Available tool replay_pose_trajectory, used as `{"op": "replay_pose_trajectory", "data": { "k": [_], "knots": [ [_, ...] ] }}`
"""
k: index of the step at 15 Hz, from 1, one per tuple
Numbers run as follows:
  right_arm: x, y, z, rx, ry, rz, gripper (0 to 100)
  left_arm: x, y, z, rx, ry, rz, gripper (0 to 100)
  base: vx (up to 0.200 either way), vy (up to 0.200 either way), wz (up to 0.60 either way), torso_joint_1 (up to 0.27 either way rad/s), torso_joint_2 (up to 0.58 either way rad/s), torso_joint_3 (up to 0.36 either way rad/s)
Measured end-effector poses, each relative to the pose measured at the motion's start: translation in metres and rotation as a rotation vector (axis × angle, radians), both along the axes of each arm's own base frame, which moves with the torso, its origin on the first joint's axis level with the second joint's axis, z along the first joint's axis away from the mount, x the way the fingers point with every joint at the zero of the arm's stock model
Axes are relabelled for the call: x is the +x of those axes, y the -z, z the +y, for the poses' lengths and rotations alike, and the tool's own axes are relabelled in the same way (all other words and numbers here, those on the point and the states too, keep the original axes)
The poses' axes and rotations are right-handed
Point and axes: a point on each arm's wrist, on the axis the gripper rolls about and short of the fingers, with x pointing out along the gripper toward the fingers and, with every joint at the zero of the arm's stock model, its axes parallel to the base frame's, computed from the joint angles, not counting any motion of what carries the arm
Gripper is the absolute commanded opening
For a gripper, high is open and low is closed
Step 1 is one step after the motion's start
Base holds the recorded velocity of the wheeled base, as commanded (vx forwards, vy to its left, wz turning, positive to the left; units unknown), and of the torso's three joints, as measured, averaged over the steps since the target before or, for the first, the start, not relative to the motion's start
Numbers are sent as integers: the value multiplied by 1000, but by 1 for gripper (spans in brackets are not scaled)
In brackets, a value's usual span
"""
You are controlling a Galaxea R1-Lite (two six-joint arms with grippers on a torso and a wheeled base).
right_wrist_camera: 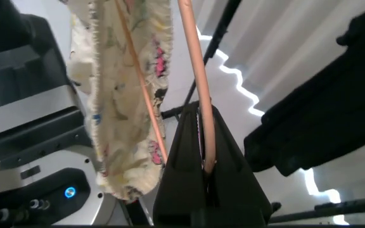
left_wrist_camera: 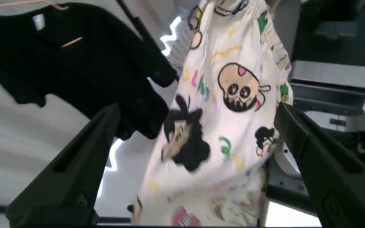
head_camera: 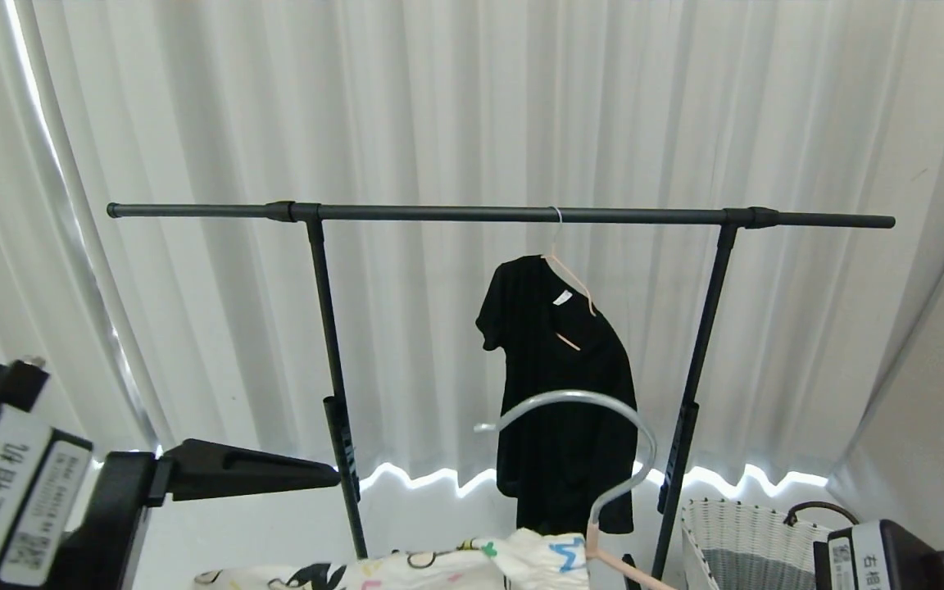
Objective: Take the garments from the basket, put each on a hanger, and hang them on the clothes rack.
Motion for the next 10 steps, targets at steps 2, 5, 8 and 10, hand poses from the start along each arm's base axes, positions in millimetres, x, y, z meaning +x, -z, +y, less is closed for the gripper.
{"op": "replay_pose_trajectory", "data": {
  "k": [2,5,8,10],
  "knots": [
    [-3,0,1,-10,-24,-18,0,6,4,-11,17,28,16,100,0,0,0,0,0,0],
    [-3,1,1,-14,-31,-23,0,8,12,-21,51,62,52,100,0,0,0,0,0,0],
    [-3,1,2,-20,-37,-34,0,12,18,-27,73,67,79,0,0,0,0,0,0,0],
    [-3,0,3,-10,-38,-40,0,14,21,-29,87,67,92,0,0,0,0,0,0,0]
  ]
}}
